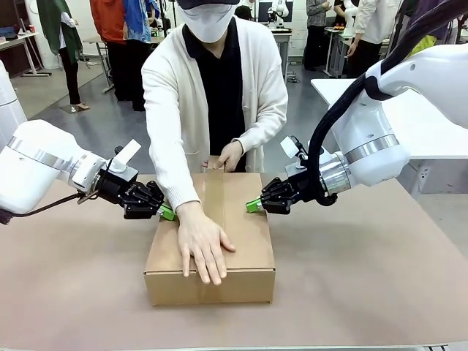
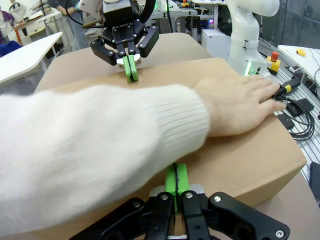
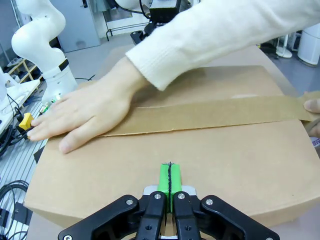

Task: Wrap the clocks to prevent damage.
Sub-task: After the human seals the box with tape, release both hands from the side flaps of the Package Box.

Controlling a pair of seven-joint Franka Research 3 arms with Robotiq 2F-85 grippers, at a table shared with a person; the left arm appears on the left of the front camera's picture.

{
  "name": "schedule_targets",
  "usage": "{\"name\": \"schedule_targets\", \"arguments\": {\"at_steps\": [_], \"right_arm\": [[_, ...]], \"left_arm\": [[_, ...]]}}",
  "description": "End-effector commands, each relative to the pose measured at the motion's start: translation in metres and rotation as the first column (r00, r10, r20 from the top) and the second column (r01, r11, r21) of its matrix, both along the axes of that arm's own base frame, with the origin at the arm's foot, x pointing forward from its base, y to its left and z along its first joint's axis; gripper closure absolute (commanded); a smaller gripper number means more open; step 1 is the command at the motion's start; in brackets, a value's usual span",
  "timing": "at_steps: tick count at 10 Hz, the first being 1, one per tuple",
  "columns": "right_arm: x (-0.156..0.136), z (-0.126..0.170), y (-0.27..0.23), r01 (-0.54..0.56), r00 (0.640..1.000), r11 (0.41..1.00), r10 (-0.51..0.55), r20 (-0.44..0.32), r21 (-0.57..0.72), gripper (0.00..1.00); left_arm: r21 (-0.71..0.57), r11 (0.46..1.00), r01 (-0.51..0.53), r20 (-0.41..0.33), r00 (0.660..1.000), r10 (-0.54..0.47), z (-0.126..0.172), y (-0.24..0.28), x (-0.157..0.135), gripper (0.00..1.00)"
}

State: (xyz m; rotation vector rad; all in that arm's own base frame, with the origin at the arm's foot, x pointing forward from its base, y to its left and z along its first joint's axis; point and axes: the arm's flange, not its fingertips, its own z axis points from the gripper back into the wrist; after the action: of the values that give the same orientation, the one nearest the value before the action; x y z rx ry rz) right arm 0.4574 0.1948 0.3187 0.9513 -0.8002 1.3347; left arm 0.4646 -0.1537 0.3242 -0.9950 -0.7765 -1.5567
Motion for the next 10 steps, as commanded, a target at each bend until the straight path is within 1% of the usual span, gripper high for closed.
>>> {"name": "schedule_targets", "arguments": {"at_steps": [1, 10], "right_arm": [[-0.0013, -0.0050, 0.0003, 0.011, 1.000, 1.000, -0.011, -0.003, -0.003, 0.99], [-0.0013, -0.0050, 0.0003, 0.011, 1.000, 1.000, -0.011, -0.003, -0.003, 0.99]], "left_arm": [[0.005, 1.000, 0.000, 0.008, 1.000, 0.000, -0.0038, -0.0005, -0.0010, 1.00], [0.005, 1.000, 0.000, 0.008, 1.000, 0.000, -0.0038, -0.0005, -0.0010, 1.00]]}}
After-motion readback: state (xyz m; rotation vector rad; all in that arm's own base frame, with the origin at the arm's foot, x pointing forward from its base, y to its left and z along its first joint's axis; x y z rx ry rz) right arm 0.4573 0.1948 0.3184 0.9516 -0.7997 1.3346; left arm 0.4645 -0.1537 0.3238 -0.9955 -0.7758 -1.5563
